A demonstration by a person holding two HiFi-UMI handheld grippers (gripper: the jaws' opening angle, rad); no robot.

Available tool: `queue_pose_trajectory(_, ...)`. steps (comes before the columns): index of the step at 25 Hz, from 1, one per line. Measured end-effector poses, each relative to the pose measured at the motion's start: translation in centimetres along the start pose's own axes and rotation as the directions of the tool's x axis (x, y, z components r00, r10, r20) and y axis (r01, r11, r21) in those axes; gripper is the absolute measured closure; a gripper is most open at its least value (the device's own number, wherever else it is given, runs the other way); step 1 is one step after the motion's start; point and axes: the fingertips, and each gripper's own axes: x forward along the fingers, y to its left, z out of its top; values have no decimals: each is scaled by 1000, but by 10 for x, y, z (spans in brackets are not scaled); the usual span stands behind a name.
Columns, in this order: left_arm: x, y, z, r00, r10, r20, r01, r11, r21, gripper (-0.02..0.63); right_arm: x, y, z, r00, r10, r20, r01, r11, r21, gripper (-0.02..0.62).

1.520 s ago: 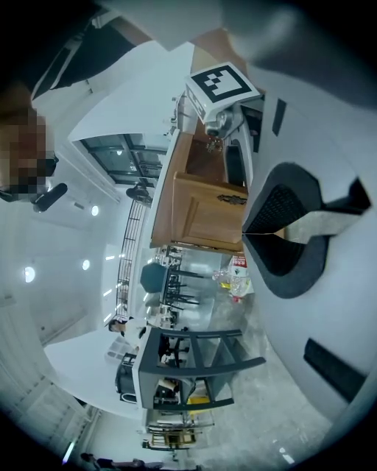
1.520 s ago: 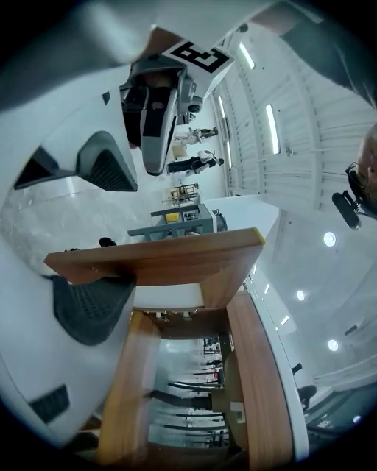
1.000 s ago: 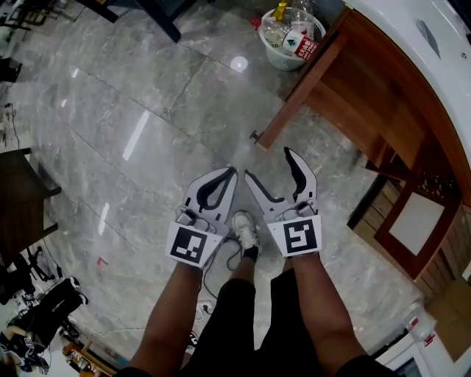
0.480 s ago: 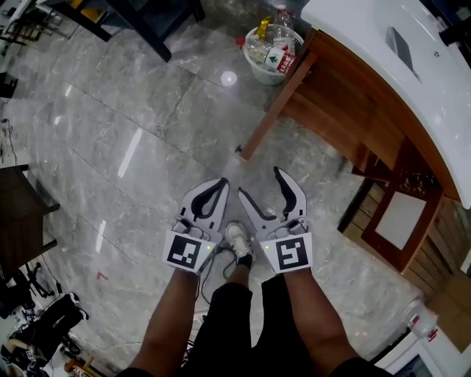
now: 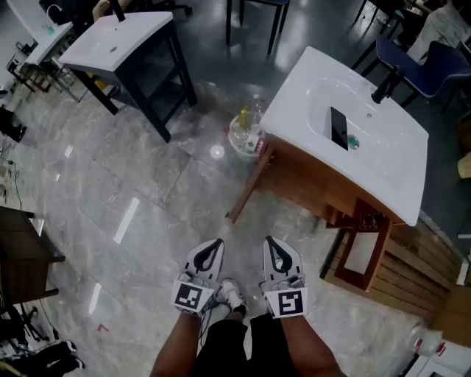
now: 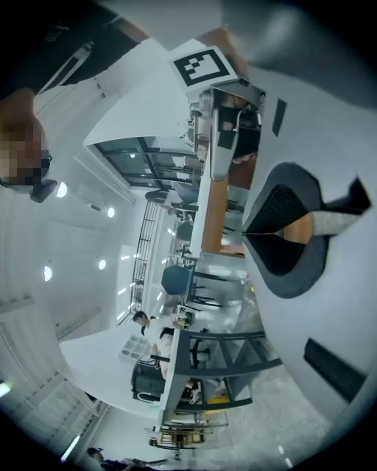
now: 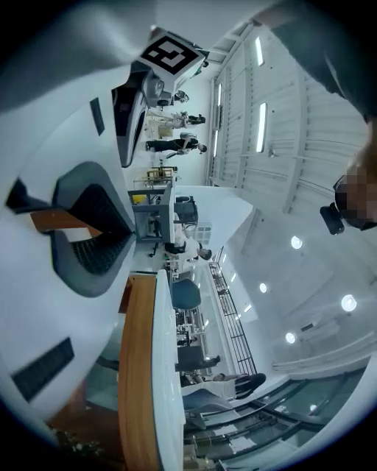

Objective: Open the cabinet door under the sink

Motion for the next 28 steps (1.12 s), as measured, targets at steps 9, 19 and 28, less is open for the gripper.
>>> queue_pose_trajectory(9, -11, -57, 80, 991, -134, -29, 136, 984, 113, 583, -79, -29, 86, 995, -104, 7, 104, 990, -91, 572)
queue_pose_trajectory(19, -11, -156, 168, 968, -251, 7, 246, 953, 176, 583, -172, -71, 180, 978, -194, 78, 204, 967, -150, 572)
queue_pose_trajectory(28, -22, -261, 189, 951, -306, 46, 291, 935, 203, 583, -257, -85, 227, 970, -205, 134, 223, 965, -139, 572)
